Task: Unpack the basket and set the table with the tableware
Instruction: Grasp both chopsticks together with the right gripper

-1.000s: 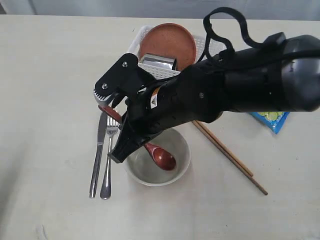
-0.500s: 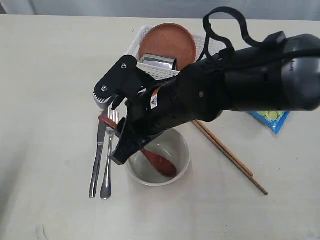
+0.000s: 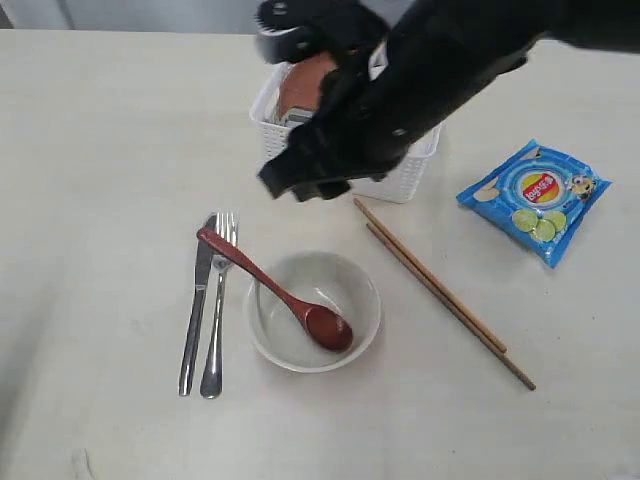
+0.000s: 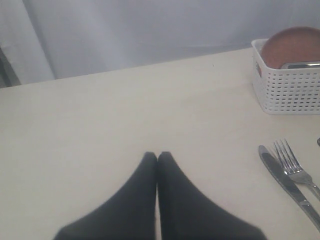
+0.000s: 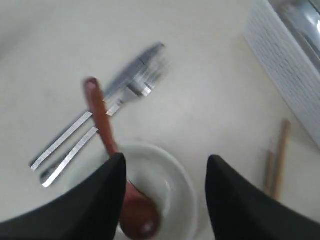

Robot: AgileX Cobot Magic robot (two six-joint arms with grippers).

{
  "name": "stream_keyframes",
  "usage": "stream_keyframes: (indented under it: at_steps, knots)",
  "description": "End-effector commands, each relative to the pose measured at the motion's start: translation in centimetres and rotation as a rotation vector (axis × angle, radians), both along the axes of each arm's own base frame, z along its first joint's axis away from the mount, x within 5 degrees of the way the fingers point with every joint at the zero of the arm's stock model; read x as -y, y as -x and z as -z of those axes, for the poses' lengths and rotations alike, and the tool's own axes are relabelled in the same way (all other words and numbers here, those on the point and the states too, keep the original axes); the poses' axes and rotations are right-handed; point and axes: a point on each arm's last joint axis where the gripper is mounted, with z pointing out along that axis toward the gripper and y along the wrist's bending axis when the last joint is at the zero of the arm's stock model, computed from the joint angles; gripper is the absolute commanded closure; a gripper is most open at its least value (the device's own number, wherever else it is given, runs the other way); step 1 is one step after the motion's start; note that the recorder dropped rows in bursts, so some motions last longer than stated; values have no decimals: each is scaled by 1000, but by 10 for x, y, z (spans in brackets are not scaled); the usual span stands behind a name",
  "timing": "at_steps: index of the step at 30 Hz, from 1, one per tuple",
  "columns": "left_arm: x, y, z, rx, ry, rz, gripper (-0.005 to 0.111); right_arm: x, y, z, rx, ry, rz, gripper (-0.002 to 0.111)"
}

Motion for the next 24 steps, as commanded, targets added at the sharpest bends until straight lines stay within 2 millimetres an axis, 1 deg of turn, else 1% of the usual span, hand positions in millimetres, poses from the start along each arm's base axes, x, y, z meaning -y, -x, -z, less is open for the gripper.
stream_keyframes:
  at_steps: [1, 3, 4, 6, 8, 10, 13, 19, 24]
  knots:
    - [0, 0, 0, 8, 4, -2, 107, 56, -10, 17, -226, 189, 106, 60]
    - [0, 0, 0, 8, 4, -2, 107, 73, -12, 30, -269, 229, 108, 60]
    - [0, 0, 0, 8, 4, -2, 107, 83, -11, 40, -285, 246, 110, 60]
    - [0, 0, 0, 8, 4, -2, 107, 93, -8, 56, -291, 267, 104, 60]
    - [0, 0, 0, 8, 4, -2, 107, 99, -4, 72, -276, 276, 103, 60]
    - [0, 0, 0, 8, 4, -2, 107, 101, -3, 86, -239, 269, 100, 60]
    - [0, 0, 0, 8, 4, -2, 107, 96, -3, 99, -202, 254, 97, 60]
    - [0, 0, 0, 8, 4, -2, 107, 88, -8, 124, -236, 282, 77, 60]
    - [0, 0, 0, 8, 4, -2, 107, 85, -13, 138, -270, 302, 74, 61]
